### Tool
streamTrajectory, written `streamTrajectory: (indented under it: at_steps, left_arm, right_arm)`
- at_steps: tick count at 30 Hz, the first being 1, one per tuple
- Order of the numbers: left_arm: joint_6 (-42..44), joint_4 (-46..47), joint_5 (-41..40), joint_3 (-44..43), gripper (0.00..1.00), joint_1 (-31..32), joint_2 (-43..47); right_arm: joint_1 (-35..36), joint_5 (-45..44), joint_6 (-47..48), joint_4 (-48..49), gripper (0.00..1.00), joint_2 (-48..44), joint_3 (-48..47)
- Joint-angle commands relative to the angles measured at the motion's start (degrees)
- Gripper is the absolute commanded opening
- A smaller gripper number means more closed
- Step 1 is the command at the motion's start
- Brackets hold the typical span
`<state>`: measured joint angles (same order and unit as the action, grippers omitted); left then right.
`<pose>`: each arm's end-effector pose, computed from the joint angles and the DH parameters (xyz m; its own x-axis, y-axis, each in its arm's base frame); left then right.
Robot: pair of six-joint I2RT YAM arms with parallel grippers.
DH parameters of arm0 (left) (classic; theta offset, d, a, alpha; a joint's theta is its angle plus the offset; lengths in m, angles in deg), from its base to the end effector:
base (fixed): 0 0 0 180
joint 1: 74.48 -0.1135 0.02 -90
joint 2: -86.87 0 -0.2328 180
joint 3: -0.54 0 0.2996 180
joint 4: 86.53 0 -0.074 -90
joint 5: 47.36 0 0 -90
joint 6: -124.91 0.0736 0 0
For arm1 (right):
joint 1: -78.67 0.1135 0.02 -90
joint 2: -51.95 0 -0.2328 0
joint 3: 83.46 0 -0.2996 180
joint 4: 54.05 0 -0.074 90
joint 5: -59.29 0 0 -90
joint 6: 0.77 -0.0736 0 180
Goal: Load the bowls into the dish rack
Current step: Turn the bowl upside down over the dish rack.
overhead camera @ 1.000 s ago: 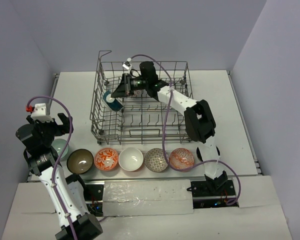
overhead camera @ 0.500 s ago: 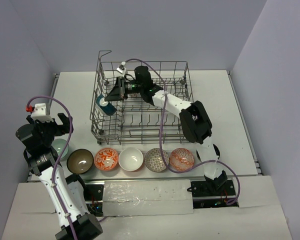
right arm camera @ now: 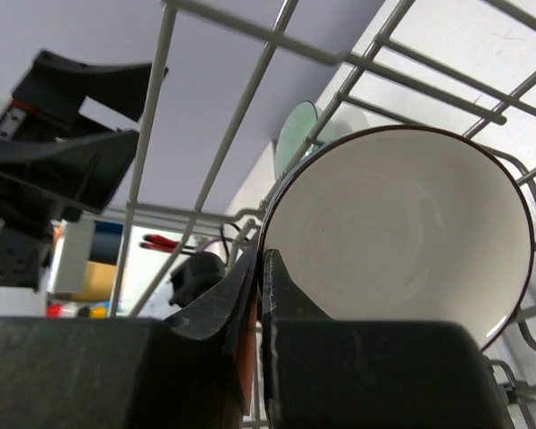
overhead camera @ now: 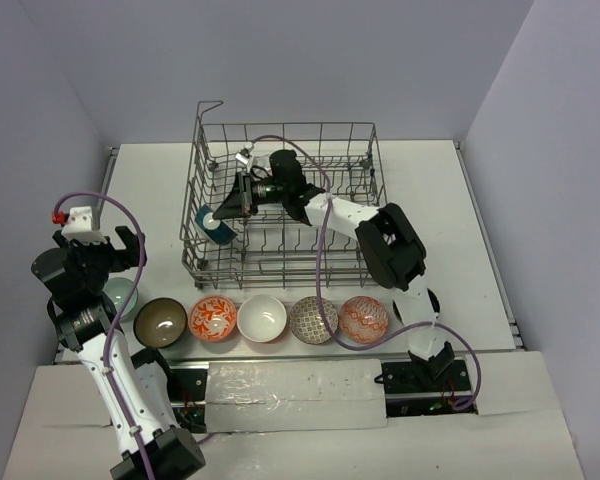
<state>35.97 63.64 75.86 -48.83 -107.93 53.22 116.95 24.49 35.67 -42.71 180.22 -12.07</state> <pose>0.2276 0.1020 0.2906 -0.2037 -0.1160 -0.9721 -0.0140 0.9932 -0.1156 0.4030 0.3951 0.1787 -0.8650 -0.0978 -0.4921 -0.4975 0.0392 0.8666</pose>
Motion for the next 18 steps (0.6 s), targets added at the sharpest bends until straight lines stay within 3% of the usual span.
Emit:
streamTrajectory:
  at_steps: [1, 9, 18]
  left_arm:
    - [0.87, 1.41, 1.86, -0.06, 0.99, -0.30, -0.28]
    - [0.87, 1.32, 2.12, -0.06, 0.99, -0.30, -0.36]
    - [0.96, 1.23, 2.47, 0.03, 0.99, -0.30, -0.37]
  right_arm:
    - [-0.31, -1.50, 7.06, -2.76, 0.00, -5.57, 2.48]
    - [-2.15, -5.36, 11.90, -5.76, 0.00, -9.52, 7.40]
    - [-3.13, -7.47, 10.06, -5.67, 0.00, -10.41, 10.66]
